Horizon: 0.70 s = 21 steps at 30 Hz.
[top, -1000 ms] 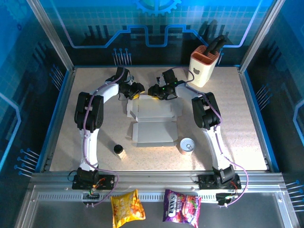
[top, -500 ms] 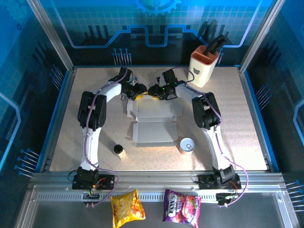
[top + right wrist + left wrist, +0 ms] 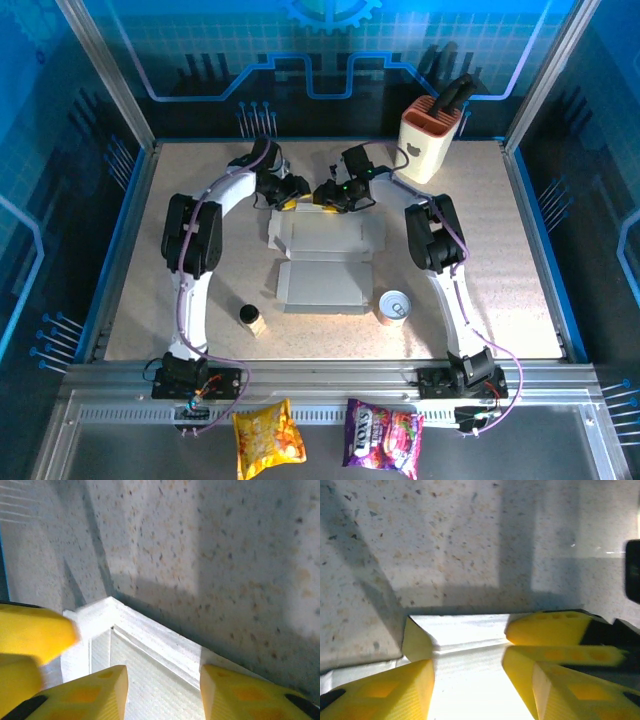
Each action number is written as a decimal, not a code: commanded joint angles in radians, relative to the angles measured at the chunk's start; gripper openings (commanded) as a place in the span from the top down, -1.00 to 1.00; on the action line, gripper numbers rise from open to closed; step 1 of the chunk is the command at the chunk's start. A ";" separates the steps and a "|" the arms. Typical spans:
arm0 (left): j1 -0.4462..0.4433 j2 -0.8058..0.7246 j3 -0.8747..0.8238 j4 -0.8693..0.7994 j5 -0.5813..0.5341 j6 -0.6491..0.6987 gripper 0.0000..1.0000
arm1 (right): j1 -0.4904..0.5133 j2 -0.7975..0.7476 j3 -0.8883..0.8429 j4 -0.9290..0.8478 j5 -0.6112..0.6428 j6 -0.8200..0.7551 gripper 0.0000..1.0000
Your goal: Fold the paper box
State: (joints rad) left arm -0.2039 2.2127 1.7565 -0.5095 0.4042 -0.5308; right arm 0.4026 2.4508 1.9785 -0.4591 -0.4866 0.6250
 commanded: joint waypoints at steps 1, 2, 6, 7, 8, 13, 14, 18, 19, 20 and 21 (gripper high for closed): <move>0.004 -0.154 -0.036 -0.023 -0.029 0.052 -0.10 | -0.002 -0.104 -0.001 -0.096 -0.004 -0.041 0.12; 0.010 -0.178 -0.056 -0.019 -0.033 0.057 -0.10 | -0.004 -0.120 -0.018 -0.095 -0.004 -0.044 0.12; 0.030 -0.248 -0.129 -0.021 -0.049 0.089 -0.10 | -0.002 -0.204 -0.093 -0.084 -0.004 -0.052 0.11; 0.036 -0.260 -0.146 -0.027 -0.054 0.099 -0.10 | -0.002 -0.223 -0.116 -0.083 -0.005 -0.054 0.11; 0.042 -0.274 -0.167 -0.032 -0.058 0.113 -0.10 | -0.002 -0.246 -0.144 -0.078 -0.003 -0.057 0.11; 0.076 -0.321 -0.274 -0.035 -0.067 0.161 -0.12 | -0.002 -0.332 -0.285 -0.054 -0.009 -0.074 0.10; 0.082 -0.324 -0.291 -0.035 -0.067 0.167 -0.12 | -0.003 -0.345 -0.311 -0.046 -0.009 -0.077 0.10; 0.099 -0.308 -0.333 -0.055 -0.081 0.208 -0.14 | -0.003 -0.372 -0.410 -0.017 -0.014 -0.080 0.10; 0.101 -0.298 -0.339 -0.060 -0.086 0.217 -0.14 | -0.004 -0.374 -0.430 -0.008 -0.018 -0.080 0.10; 0.101 -0.291 -0.346 -0.060 -0.090 0.221 -0.14 | -0.004 -0.374 -0.446 0.000 -0.021 -0.079 0.11; 0.103 -0.281 -0.350 -0.058 -0.090 0.224 -0.14 | -0.004 -0.375 -0.461 0.008 -0.020 -0.079 0.11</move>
State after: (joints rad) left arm -0.1074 1.9175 1.4208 -0.5465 0.3298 -0.3580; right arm 0.4026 2.1029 1.5566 -0.4717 -0.4831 0.5625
